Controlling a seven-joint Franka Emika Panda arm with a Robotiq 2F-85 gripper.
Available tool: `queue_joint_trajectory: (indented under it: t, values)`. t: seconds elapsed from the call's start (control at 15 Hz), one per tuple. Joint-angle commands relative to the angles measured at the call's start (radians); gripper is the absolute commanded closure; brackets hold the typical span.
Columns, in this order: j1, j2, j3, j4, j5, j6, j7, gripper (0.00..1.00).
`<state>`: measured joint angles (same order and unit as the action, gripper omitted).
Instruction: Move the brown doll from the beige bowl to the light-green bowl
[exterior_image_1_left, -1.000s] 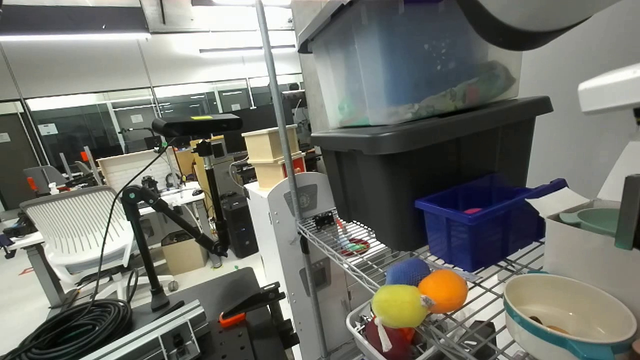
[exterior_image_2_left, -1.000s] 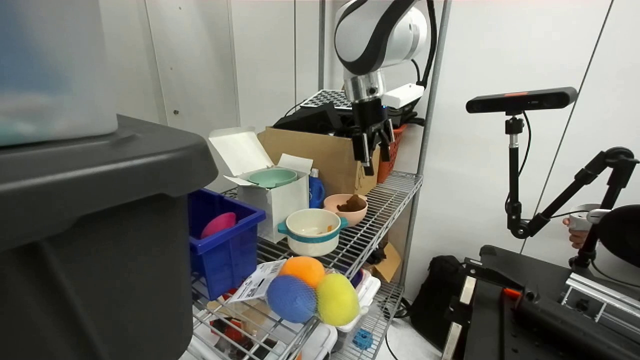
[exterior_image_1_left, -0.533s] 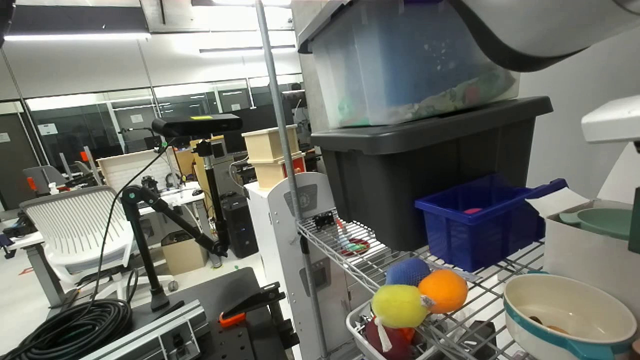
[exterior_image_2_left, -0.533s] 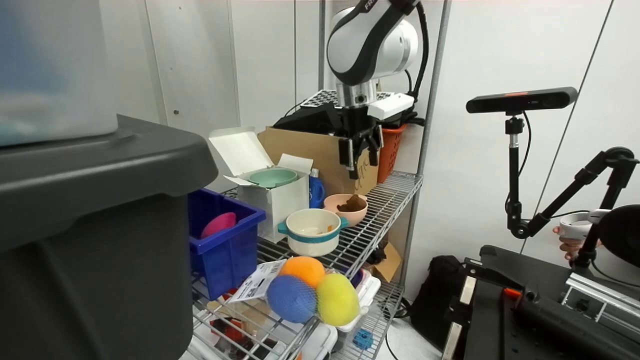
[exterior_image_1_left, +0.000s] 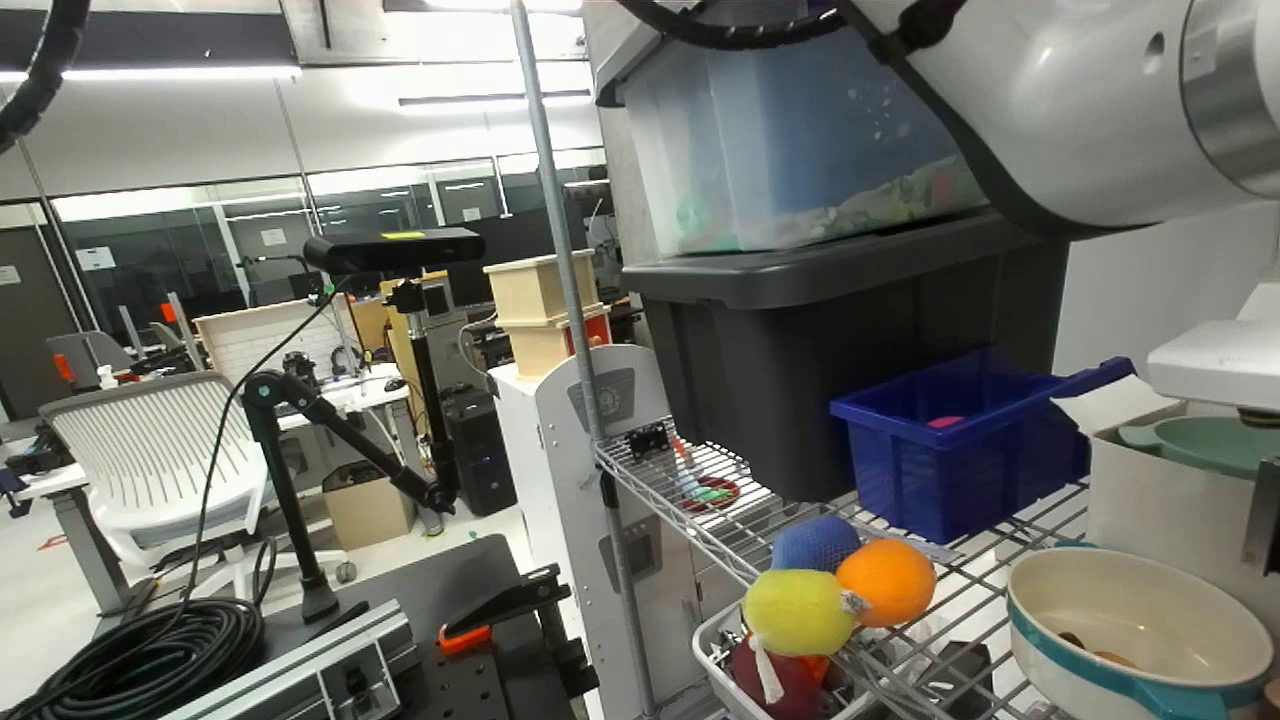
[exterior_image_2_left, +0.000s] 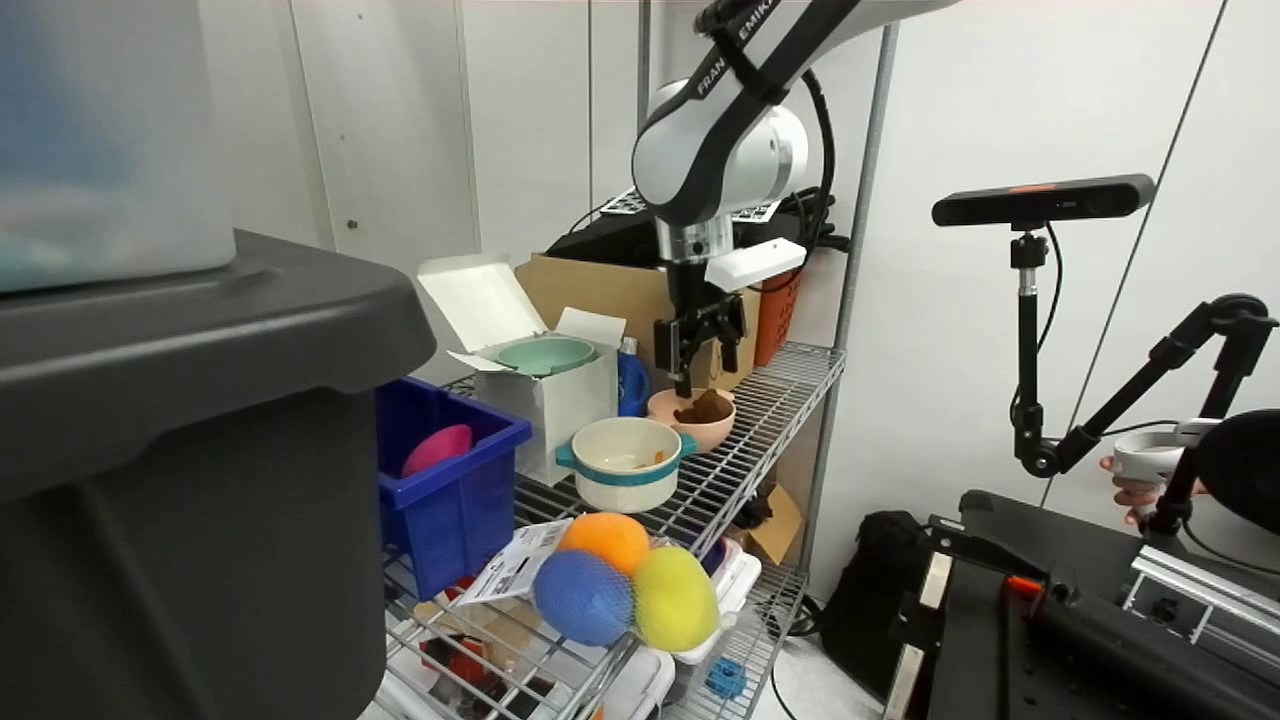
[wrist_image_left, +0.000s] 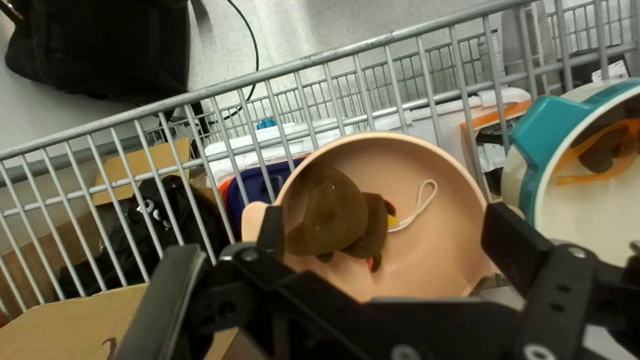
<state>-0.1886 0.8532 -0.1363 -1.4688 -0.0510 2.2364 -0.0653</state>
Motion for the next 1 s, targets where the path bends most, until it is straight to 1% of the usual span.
queue_joint_trajectory:
  t: [0.0, 0.27, 0.93]
  values:
    - [-0.018, 0.051, 0.015, 0.076, 0.026, 0.003, 0.022, 0.0]
    - [-0.02, 0.078, 0.012, 0.113, 0.025, 0.003, 0.04, 0.0]
    - [-0.03, 0.136, 0.011, 0.156, 0.025, -0.002, 0.059, 0.0]
